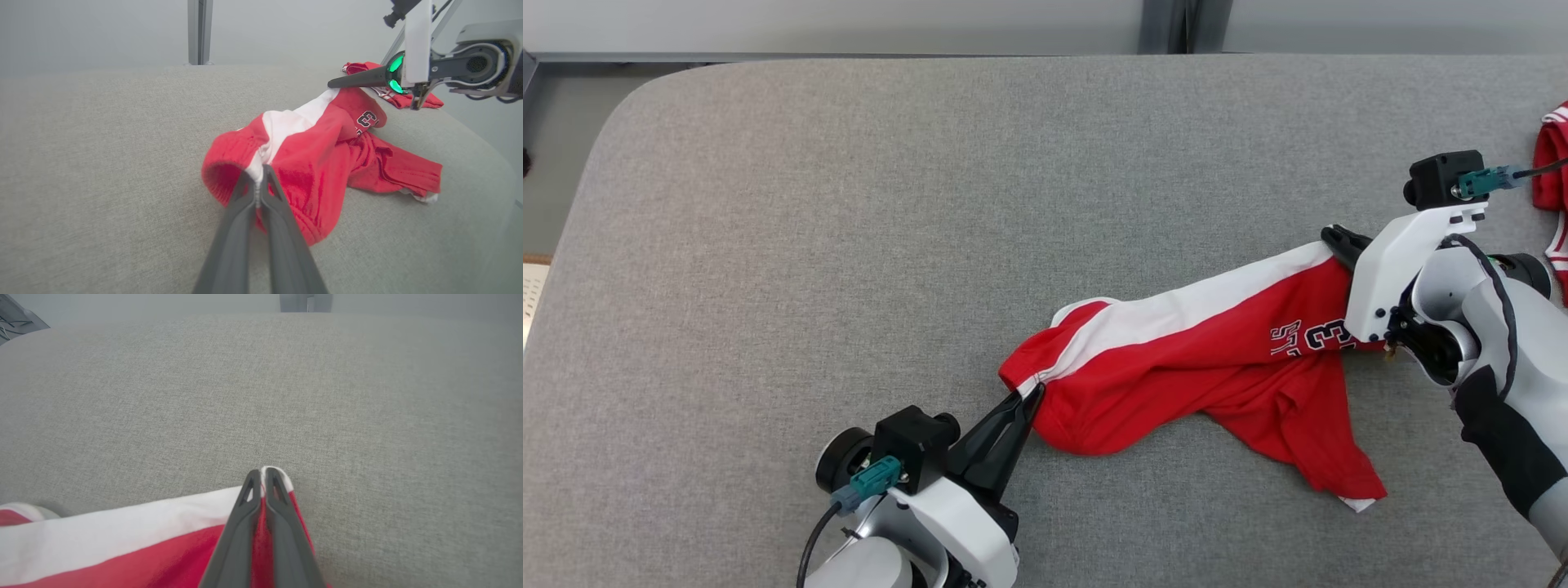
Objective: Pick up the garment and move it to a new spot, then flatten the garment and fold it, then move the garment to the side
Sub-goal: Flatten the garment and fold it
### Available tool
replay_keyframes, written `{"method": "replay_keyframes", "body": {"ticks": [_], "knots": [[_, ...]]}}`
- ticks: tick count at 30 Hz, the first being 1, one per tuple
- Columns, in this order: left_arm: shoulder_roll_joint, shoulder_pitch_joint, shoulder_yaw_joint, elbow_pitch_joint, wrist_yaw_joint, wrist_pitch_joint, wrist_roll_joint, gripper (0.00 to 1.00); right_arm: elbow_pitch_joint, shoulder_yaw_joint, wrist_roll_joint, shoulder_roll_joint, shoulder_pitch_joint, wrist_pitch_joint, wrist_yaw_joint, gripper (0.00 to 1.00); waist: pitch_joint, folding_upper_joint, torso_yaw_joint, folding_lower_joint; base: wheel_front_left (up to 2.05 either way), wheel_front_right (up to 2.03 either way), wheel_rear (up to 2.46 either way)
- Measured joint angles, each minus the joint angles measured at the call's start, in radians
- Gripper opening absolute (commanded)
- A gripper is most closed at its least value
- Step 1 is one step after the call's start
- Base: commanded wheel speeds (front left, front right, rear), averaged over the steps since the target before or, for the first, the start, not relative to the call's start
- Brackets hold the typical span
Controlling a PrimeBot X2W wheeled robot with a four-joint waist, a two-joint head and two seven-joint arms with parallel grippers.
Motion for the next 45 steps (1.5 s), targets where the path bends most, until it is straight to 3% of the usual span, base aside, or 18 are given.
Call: {"method": "replay_keyframes", "body": {"ticks": [14, 26, 37, 45], "knots": [[0.058, 0.018, 0.111, -0.058, 0.007, -0.033, -0.086, 0.0, -0.09, 0.118, 0.116, -0.091, 0.013, -0.211, 0.0, 0.0, -0.129, 0.0, -0.038, 0.0, 0.0, 0.0, 0.0], [0.145, -0.166, 0.216, -0.134, -0.082, 0.057, -0.171, 0.0, -0.255, 0.111, 0.24, -0.207, -0.043, -0.319, 0.001, 0.0, -0.229, 0.0, -0.07, 0.0, 0.0, 0.0, 0.0], [0.158, -0.411, 0.29, -0.088, -0.168, 0.16, -0.258, 0.0, -0.351, 0.058, 0.222, -0.293, -0.176, -0.416, 0.003, 0.0, -0.268, 0.0, -0.107, 0.0, 0.0, 0.0, 0.0], [0.163, -0.489, 0.288, -0.046, -0.198, 0.204, -0.281, 0.0, -0.362, 0.028, 0.241, -0.323, -0.199, -0.415, 0.005, 0.0, -0.275, 0.0, -0.119, 0.0, 0.0, 0.0, 0.0]]}}
